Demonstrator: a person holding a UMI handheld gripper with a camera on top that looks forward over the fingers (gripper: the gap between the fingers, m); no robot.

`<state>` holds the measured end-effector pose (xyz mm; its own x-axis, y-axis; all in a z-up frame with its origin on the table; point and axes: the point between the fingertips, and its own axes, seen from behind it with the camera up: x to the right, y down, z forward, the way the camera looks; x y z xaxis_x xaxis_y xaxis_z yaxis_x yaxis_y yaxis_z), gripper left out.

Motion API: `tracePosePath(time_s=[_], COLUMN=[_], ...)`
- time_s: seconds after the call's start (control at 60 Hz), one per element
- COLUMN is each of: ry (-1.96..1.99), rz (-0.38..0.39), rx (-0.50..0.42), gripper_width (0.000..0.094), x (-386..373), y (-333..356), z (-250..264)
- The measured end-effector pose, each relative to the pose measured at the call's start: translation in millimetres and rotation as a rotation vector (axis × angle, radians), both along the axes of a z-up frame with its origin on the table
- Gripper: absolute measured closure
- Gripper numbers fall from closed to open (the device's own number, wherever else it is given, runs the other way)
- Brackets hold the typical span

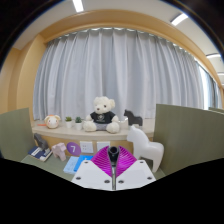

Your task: Unplug charger

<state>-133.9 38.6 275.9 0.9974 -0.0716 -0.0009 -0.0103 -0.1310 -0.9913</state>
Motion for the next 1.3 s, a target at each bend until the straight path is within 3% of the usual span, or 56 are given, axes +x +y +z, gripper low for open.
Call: tracePosePath(time_s=[0.133, 0.433, 0.6, 0.683, 0.8, 0.833, 0.9, 0.95, 1.117, 1.3], ry=[0.058, 0.125, 0.145, 0.157, 0.150, 0.146, 0.140, 0.134, 0.115, 0.103], rz=[-0.032, -0.109, -0.127, -0.131, -0.141, -0.155, -0.190, -0.208, -0.217, -0.163], rx=[-0.047, -0.429, -0.515, -0.481, -0.492, -0.517, -0.541, -0.518, -0.382, -0.254], gripper_width=[0.0899, 0.0898, 0.0897, 0.0882, 0.0743, 0.0630, 0.0316, 0.0206, 0.0081, 0.0078], x=[60.2, 149.7, 162.9, 164.2, 166.5, 168.8, 173.1, 174.0, 152.5, 73.7], y=[17.2, -8.5, -14.4, -15.0, -14.9, -17.7, -22.1, -22.0, -18.9, -51.5], z=[-2.2, -240.6, -288.7, -290.2, -293.3, -298.6, -298.6, -284.5, -191.2, -95.5])
